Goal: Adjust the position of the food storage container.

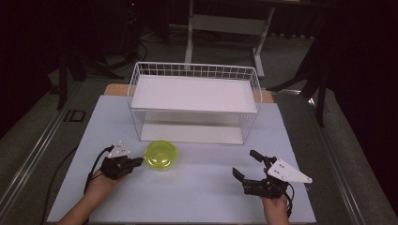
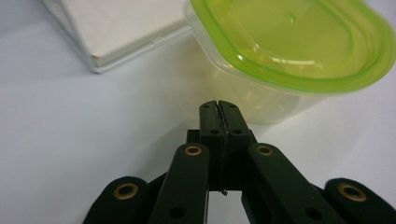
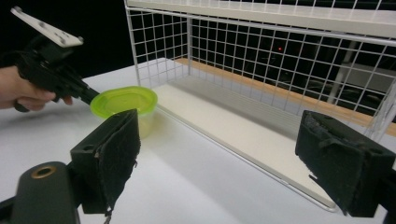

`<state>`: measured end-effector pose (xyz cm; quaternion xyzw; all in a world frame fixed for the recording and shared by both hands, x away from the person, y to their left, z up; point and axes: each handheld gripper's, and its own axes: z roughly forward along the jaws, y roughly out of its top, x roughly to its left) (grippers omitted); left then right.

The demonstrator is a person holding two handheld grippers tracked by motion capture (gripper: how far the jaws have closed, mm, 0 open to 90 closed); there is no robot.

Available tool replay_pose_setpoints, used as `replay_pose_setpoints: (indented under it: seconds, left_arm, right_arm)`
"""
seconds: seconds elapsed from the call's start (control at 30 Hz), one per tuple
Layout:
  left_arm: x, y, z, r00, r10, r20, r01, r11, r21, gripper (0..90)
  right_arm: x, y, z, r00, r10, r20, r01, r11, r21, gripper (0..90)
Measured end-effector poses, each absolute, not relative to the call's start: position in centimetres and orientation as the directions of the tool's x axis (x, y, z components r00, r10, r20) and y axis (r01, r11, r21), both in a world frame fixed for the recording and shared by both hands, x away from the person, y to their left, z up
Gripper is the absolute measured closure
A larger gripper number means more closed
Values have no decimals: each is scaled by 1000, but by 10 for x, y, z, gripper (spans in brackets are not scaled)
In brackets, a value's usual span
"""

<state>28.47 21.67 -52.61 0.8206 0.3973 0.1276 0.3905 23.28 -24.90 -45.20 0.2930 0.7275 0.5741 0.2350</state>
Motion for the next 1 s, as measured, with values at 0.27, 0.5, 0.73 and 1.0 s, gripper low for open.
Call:
replay_pose_setpoints:
  seconds: [0.27, 0.5, 0.73, 1.0]
  left_arm:
    - [285, 199, -529, 673, 729, -127, 563, -393, 727, 900]
    - [286, 176, -528, 708, 694, -128, 545, -422, 725, 900]
    - [294, 181, -530, 674, 729, -117, 566, -408, 717, 900]
    - [310, 183, -528, 642, 752, -151, 588, -356, 727, 900]
  right_arm:
    - [234, -248, -453, -721, 693, -1, 162, 169, 972, 138]
    - [233, -248, -453, -724, 690, -1, 163, 173, 971, 138]
    - [233, -249, -453, -724, 690, -4, 160, 174, 972, 138]
    - [233, -249, -453, -720, 693, 3, 165, 167, 972, 138]
